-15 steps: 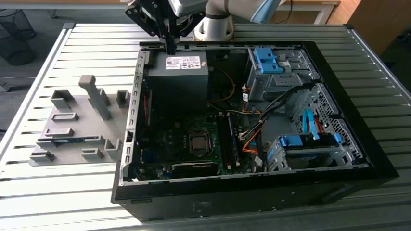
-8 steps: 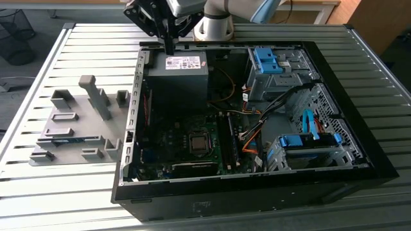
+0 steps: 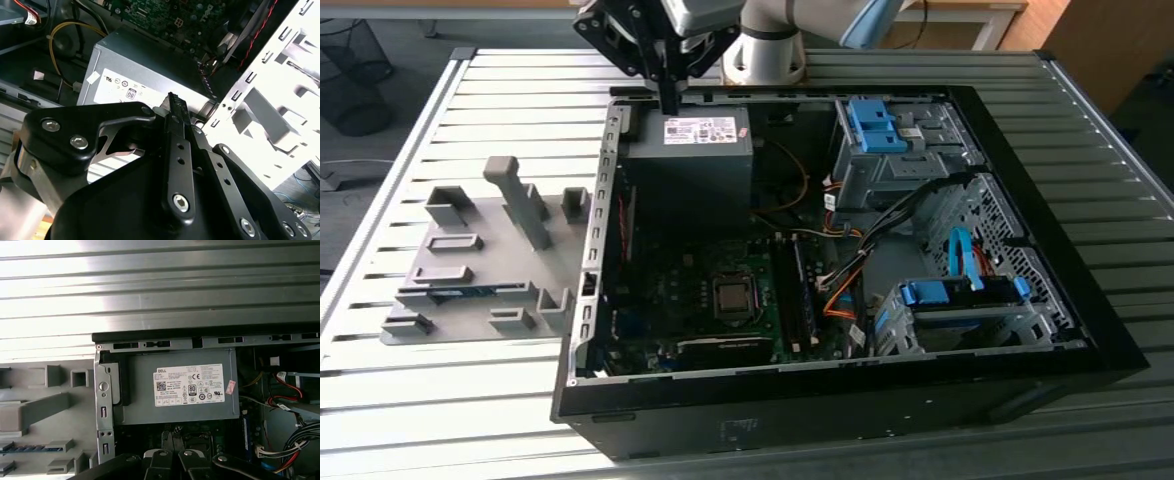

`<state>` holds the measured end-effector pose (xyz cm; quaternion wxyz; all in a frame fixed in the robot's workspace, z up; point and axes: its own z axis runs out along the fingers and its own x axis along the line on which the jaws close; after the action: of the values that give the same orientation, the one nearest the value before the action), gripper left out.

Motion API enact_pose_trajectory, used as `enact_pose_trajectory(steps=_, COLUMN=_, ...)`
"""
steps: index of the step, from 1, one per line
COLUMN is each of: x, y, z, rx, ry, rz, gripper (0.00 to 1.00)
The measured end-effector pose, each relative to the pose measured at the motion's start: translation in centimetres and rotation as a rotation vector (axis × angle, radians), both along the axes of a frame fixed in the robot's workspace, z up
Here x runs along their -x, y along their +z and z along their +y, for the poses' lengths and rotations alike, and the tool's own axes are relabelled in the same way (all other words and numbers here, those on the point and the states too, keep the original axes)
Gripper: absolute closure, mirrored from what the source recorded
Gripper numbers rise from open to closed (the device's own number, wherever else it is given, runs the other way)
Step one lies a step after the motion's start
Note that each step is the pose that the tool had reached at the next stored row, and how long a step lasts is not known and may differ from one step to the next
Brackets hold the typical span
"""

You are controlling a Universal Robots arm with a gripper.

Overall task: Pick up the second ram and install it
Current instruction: 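Reach for the second ram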

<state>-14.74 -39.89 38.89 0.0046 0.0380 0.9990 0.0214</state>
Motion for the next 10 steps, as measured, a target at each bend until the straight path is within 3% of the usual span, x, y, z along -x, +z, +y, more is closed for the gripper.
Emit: enact_pose_trajectory(steps=10, x=0.31, y=-0.06, z=0.00, rx=0.0000, ry=0.000, rz=0.0026, gripper=0.89)
